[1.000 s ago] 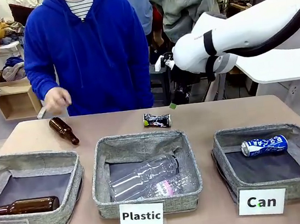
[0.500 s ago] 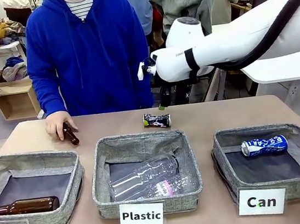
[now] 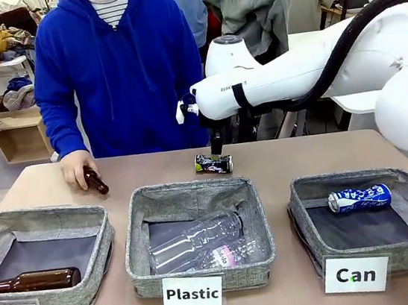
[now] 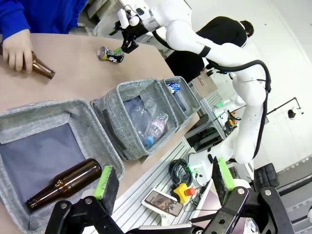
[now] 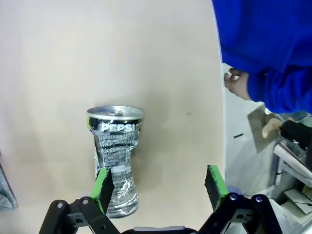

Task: Sort the can waste into the basket.
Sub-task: Pick up the can waste from the table and place it in the right Fabric basket.

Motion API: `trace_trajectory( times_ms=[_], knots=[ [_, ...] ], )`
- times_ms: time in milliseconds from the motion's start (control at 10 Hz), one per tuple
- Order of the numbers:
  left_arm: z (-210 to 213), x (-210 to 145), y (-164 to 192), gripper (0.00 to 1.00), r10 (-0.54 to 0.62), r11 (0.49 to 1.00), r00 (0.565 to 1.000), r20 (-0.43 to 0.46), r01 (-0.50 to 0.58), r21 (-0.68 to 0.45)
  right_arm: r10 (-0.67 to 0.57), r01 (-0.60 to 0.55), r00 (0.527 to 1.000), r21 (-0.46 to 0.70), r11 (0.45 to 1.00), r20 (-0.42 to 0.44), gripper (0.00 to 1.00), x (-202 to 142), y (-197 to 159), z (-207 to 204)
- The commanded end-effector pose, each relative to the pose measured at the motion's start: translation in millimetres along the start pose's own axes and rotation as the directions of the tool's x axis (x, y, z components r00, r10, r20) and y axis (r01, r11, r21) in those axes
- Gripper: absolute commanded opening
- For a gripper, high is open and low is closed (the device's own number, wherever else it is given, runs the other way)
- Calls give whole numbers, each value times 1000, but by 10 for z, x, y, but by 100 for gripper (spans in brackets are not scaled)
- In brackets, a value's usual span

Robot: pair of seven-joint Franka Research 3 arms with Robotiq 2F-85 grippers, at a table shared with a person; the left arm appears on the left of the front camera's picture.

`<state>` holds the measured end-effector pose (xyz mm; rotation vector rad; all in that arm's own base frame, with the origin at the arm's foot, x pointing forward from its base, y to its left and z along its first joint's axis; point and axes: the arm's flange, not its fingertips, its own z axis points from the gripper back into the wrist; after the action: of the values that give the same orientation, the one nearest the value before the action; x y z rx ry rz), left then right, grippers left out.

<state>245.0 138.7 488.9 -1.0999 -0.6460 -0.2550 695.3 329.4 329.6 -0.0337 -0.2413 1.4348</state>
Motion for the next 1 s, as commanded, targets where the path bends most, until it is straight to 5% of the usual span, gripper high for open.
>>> trace_trajectory(
  times_ms=[0, 500, 900],
  knots=[
    [-13, 1, -25, 100, 7, 1000, 1000, 14, -7, -5, -52, 51, 999, 76, 996, 8, 100, 142, -138, -35],
    [-13, 1, -25, 100, 7, 1000, 1000, 14, -7, -5, -95, 94, 995, 125, 988, 4, 100, 112, -147, -144],
    [-13, 1, -25, 100, 7, 1000, 1000, 14, -7, -5, -140, 134, 987, 81, 988, 76, 100, -742, 367, 1082]
  ],
)
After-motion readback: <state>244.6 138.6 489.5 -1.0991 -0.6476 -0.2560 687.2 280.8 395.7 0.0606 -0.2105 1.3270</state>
